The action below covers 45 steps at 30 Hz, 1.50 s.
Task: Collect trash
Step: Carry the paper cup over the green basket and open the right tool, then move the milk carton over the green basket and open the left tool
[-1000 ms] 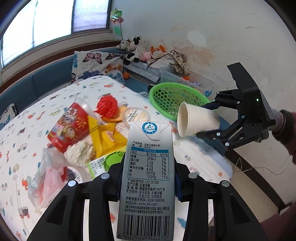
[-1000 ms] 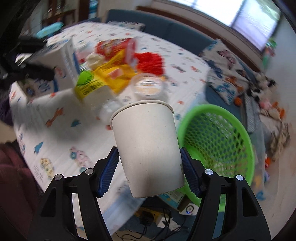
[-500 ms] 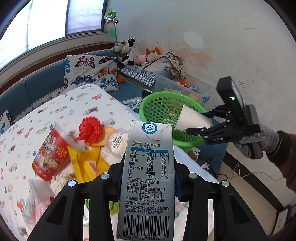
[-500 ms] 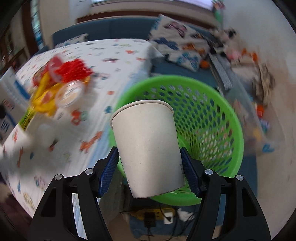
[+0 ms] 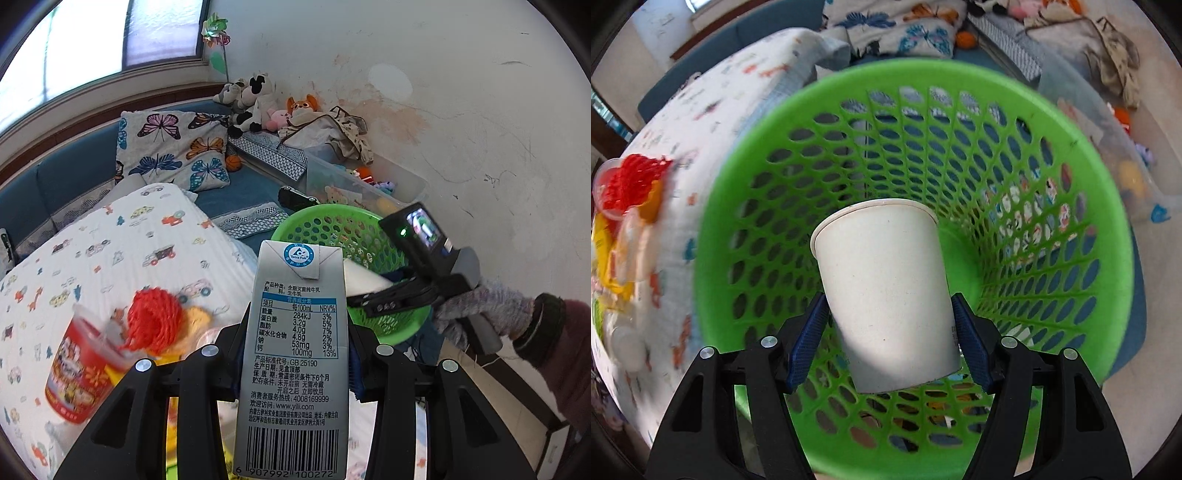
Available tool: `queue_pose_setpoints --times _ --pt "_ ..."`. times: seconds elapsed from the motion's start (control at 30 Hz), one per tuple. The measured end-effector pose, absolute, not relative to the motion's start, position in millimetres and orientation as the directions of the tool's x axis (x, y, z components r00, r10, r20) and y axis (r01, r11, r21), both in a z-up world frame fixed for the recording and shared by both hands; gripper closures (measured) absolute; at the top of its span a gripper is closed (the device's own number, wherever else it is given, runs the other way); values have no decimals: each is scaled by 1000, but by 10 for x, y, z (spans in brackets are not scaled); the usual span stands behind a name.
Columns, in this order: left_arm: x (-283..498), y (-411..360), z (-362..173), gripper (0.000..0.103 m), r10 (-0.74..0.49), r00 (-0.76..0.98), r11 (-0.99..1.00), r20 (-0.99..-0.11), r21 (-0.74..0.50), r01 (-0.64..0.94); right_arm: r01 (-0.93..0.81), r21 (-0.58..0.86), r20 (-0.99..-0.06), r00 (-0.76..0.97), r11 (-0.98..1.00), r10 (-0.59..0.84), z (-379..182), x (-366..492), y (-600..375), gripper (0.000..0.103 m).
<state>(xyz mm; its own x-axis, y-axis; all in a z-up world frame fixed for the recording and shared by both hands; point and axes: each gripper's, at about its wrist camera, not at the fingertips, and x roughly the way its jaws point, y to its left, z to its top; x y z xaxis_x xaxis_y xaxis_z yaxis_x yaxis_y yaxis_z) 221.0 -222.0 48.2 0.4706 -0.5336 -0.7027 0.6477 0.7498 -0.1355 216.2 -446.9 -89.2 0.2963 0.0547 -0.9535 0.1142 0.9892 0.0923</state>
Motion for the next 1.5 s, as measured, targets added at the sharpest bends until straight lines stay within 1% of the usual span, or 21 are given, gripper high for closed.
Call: queue_pose_setpoints --times 0.33,0.47,0.53,0.77,0.97,1.17,1.4,1.5 --pt "2497 -2574 405 63 -526 447 749 -724 -144 647 131 122 -947 312 984 76 -1001 2153 -4548 35" --pt "2572 -2733 385 63 -533 429 738 -729 -153 657 123 104 -932 359 987 53 -839 1997 -4606 34" --pt "2609 -2848 368 63 -531 421 734 -736 -151 662 118 93 -919 393 989 40 -709 1876 -4612 30" --pt "2707 -3172 227 62 -516 391 730 -762 -152 666 107 69 -876 482 992 9 -368 1466 -4635 28" --pt "2779 -3490 59 62 -477 371 728 -797 -122 675 121 60 -851 525 991 -13 -236 1232 -4615 28" --pt "2841 -3660 -81 62 -449 363 733 -816 -104 673 144 60 -845 534 988 -26 -274 1145 -4652 28" --pt "2844 -3657 -124 54 -458 349 735 -818 -127 666 154 77 -846 532 985 -17 -309 1092 -4650 27" --pt "2803 -3603 -75 54 -472 354 732 -807 -135 668 151 77 -842 539 985 -17 -287 1061 -4616 27"
